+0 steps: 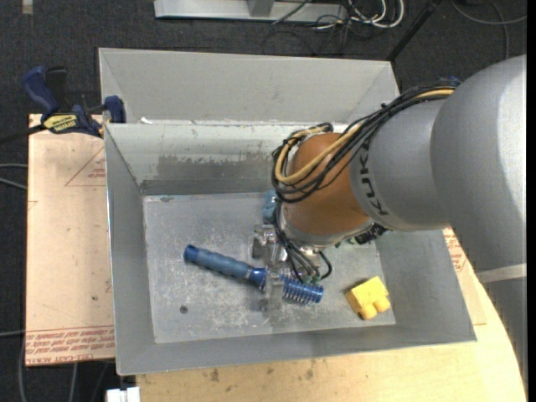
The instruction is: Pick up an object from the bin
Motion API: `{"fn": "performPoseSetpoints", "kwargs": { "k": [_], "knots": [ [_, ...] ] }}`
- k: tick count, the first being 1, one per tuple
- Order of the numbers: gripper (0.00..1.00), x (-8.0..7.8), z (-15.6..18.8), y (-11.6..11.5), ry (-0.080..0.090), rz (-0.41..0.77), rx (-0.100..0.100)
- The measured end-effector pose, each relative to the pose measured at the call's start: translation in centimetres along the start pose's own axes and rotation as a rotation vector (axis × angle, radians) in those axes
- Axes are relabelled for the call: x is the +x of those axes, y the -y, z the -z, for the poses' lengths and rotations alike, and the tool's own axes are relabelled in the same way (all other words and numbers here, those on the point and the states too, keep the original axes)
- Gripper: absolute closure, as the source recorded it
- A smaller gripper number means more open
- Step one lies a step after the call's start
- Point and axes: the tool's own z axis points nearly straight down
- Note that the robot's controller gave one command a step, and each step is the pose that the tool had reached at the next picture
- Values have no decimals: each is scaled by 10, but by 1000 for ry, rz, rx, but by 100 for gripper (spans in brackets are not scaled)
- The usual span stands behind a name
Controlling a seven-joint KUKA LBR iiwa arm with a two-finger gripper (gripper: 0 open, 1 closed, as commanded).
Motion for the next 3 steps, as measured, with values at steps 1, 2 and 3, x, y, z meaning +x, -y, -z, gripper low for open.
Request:
{"fn": "performPoseSetpoints", "kwargs": {
  "k": [1, 2, 3],
  "knots": [
    [0, 0, 0, 0, 0, -2, -2],
    [100, -1, 0, -1, 2, -2, -3],
    [100, -3, 87, -2, 13, -1, 1]
  ]
}}
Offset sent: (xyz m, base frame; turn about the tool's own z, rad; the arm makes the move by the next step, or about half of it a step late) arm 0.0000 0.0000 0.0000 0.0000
